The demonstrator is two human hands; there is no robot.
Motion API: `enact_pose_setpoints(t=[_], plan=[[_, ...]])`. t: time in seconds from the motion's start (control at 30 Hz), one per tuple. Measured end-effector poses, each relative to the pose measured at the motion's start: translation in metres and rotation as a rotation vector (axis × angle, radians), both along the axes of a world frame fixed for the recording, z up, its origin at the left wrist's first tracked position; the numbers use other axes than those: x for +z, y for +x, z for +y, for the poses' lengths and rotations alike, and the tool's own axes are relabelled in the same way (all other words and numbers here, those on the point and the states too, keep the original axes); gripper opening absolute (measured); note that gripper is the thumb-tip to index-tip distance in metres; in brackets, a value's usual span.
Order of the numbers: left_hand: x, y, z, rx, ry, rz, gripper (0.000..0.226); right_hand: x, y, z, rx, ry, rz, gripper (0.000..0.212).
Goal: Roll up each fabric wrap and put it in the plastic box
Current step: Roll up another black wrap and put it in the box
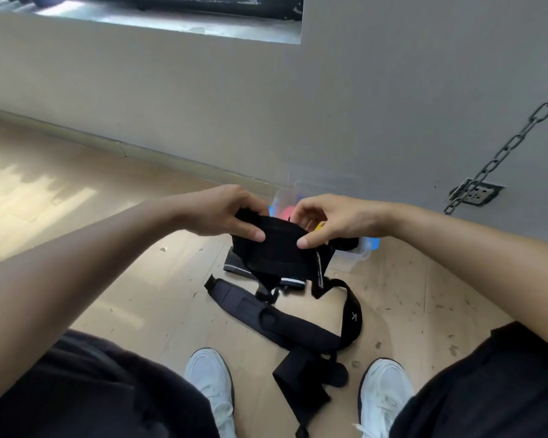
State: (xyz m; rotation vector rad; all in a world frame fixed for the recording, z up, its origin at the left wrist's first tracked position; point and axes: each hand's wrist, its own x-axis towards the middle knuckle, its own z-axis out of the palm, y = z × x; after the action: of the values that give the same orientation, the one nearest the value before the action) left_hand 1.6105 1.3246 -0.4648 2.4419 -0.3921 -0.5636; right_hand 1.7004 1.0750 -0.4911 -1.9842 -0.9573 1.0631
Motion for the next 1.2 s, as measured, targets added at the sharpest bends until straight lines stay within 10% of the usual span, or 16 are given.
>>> enact_pose_setpoints(t=[1.03,1.2], plan=[[-0.033,0.005,0.051,0.238,0.318,0.017,0.014,-0.014,0.034,-0.049,-0.153,-0.367,-0.236,0.018],[-0.032,0.003,0.053,0.352,0.27,-0.013,0.061,0.006,0.05,-0.058,-0.308,-0.245,-0.375,0.012]])
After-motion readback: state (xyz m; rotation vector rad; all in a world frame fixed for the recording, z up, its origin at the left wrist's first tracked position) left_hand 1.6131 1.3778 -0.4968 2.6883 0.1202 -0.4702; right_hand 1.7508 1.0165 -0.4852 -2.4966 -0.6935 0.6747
